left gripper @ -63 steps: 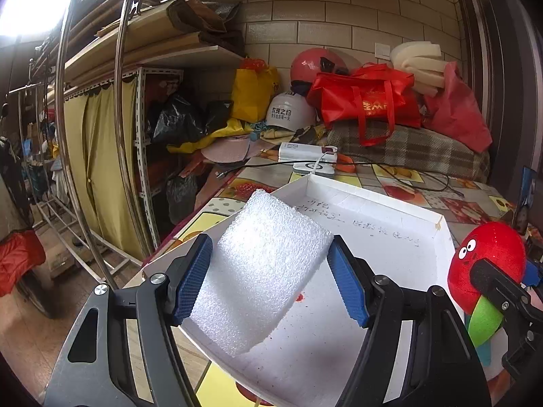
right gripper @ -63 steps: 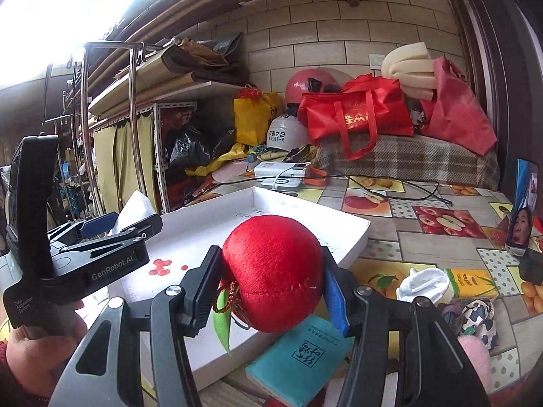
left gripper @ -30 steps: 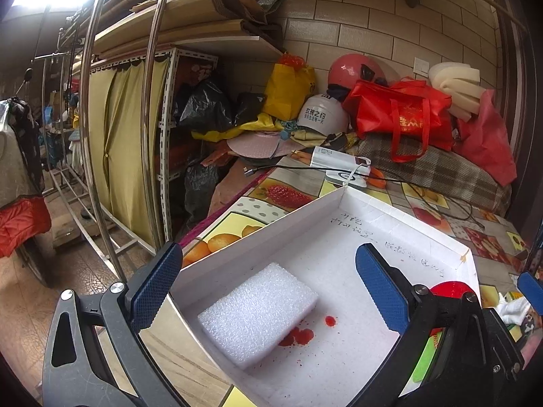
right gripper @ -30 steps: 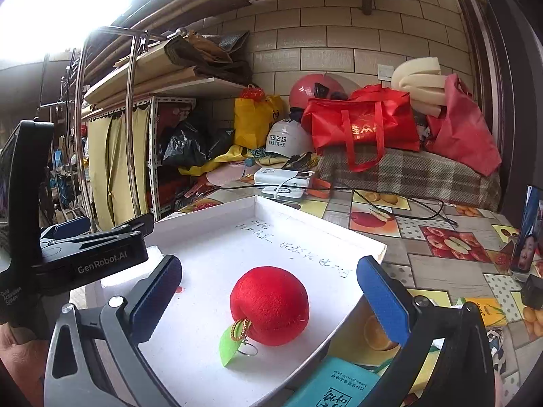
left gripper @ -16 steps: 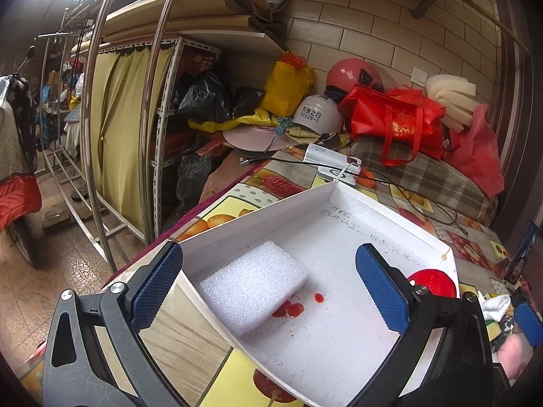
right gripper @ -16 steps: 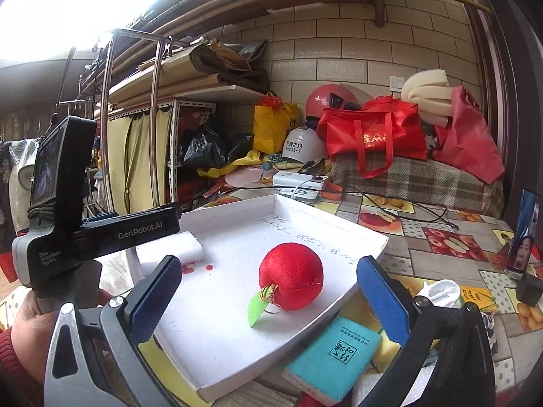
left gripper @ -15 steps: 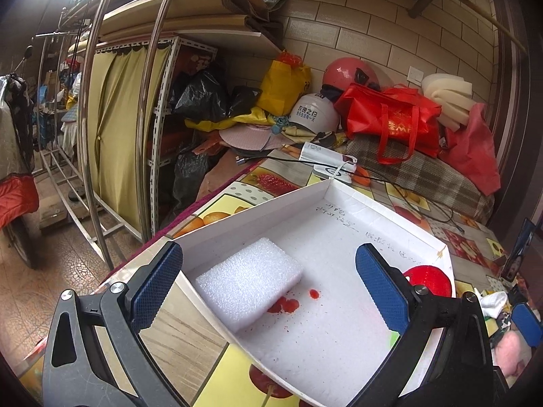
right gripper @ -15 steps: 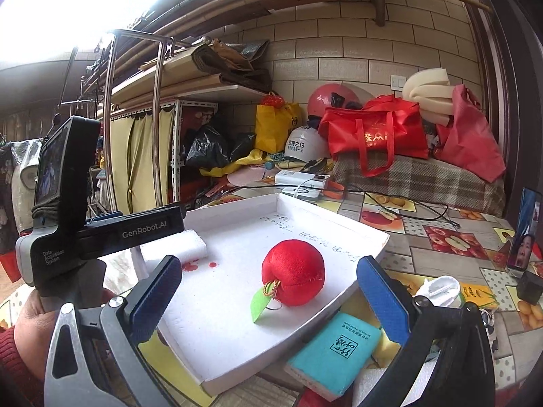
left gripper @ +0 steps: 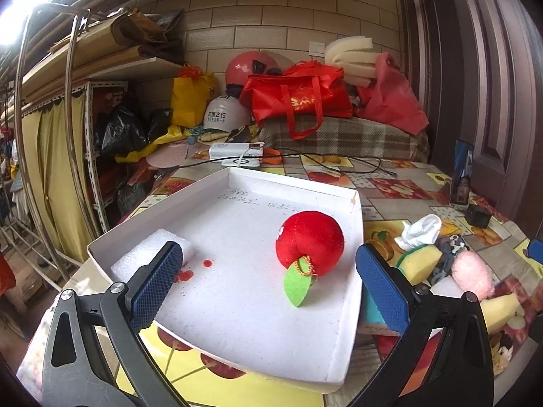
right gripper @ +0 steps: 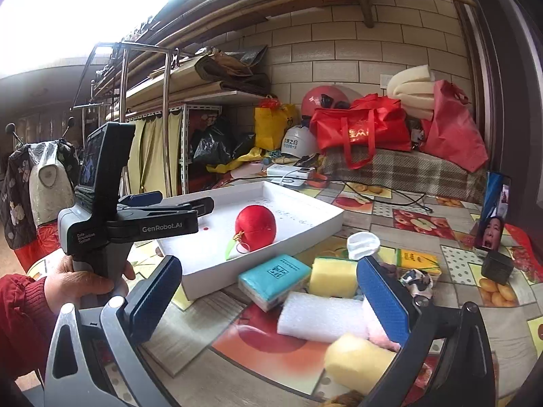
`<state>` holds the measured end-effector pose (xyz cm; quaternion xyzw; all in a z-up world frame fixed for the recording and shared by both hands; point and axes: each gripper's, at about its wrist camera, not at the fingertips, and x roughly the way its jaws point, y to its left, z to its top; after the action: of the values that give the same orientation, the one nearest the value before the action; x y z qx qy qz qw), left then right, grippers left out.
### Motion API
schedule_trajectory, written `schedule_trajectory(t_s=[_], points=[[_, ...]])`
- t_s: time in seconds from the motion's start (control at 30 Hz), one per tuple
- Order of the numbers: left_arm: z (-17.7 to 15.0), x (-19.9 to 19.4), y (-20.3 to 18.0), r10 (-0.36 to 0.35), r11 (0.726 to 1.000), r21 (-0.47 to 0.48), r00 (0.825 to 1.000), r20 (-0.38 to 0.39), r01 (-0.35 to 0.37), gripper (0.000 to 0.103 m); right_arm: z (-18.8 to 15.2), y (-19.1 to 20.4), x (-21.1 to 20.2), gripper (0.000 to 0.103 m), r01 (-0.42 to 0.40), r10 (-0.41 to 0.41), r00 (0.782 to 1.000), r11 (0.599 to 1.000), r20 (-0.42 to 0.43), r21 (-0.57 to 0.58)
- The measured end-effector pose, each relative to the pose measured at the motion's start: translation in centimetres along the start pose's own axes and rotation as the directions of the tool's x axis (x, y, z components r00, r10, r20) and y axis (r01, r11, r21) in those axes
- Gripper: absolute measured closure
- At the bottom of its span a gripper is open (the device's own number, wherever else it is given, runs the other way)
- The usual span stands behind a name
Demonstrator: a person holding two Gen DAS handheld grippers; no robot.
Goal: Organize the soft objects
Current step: 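Grasp the braided rope knot with the right gripper while the left gripper grasps the yellow sponge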
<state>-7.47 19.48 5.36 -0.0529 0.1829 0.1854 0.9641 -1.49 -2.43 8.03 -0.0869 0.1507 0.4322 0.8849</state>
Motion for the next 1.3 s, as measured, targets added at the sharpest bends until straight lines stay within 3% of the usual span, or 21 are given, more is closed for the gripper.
schedule_trajectory(t_s=[0.07,0.17,0.23,0.3,0.43,0.5,0.53,0.63,0.7,0.73,0.83,1.03,1.13,1.2,1.27,1.3], points=[[-0.3,-0.5,-2.1,-0.062,0.997,0.050,0.998,-0.012,0.063,0.000,-0.8,-2.6,-1.0,0.000,0.018,-0.014,0.998,0.999,-0.068,0.050],[-0.8,-1.3,-4.8,-0.154,0.985,0.077,0.988,-0.033,0.156,0.000,-2.0,-5.1,-1.5,0.000,-0.022,0.042,0.977,0.995,-0.211,0.094],[-1.0,-1.6,-6.3,-0.207,0.973,0.090,0.977,-0.050,0.211,0.000,-3.1,-5.5,-1.3,0.000,-0.043,0.067,0.946,0.996,-0.317,0.083],[-1.2,-2.1,-7.7,-0.253,0.960,0.104,0.965,-0.063,0.258,0.000,-4.2,-5.1,-0.3,0.000,-0.077,0.102,0.900,0.994,-0.423,0.074],[-1.3,-2.2,-9.6,-0.333,0.931,0.121,0.936,-0.109,0.345,0.000,-6.4,-3.0,1.0,0.001,-0.137,0.127,0.831,0.990,-0.542,0.021],[-1.3,-2.2,-10.2,-0.346,0.923,0.134,0.929,-0.128,0.362,0.000,-6.8,-2.1,1.6,0.013,-0.142,0.111,0.815,0.990,-0.569,-0.012],[-1.3,-2.2,-10.4,-0.351,0.920,0.138,0.927,-0.134,0.368,0.000,-6.8,-1.8,1.6,0.014,-0.139,0.097,0.818,0.990,-0.567,-0.031],[-1.4,-2.3,-10.9,-0.365,0.912,0.143,0.919,-0.145,0.385,0.000,-6.8,-1.8,1.0,0.038,-0.137,0.090,0.828,0.990,-0.553,-0.044],[-1.5,-2.2,-11.0,-0.372,0.908,0.145,0.915,-0.153,0.394,0.000,-6.9,-2.6,0.2,0.065,-0.140,0.097,0.832,0.989,-0.547,-0.039],[-1.6,-2.3,-11.1,-0.379,0.905,0.144,0.912,-0.158,0.401,0.000,-6.9,-3.2,-0.3,0.067,-0.141,0.106,0.832,0.990,-0.544,-0.022],[-1.8,-2.3,-11.8,-0.411,0.885,0.149,0.891,-0.191,0.440,0.000,-7.0,-5.8,-2.0,0.069,-0.103,0.101,0.843,0.994,-0.529,0.027],[-2.5,-2.5,-16.2,-0.470,0.818,0.219,0.837,-0.281,0.533,0.000,-6.3,-11.7,-4.0,0.069,0.051,0.025,0.880,0.988,-0.475,0.146],[-2.8,-1.5,-18.3,-0.462,0.805,0.227,0.819,-0.340,0.549,0.000,-5.9,-13.9,-3.6,0.069,0.097,0.016,0.892,0.970,-0.452,0.225],[-3.1,-0.6,-19.5,-0.430,0.810,0.244,0.823,-0.371,0.534,0.000,-5.5,-14.5,-3.0,0.069,0.100,0.024,0.900,0.960,-0.435,0.260],[-3.4,0.0,-20.4,-0.407,0.809,0.258,0.820,-0.402,0.528,0.010,-5.3,-14.5,-2.5,0.069,0.085,0.039,0.907,0.958,-0.420,0.274],[-3.6,0.4,-20.7,-0.389,0.811,0.265,0.820,-0.420,0.521,0.031,-5.2,-14.2,-2.3,0.069,0.077,0.047,0.909,0.957,-0.414,0.278]])
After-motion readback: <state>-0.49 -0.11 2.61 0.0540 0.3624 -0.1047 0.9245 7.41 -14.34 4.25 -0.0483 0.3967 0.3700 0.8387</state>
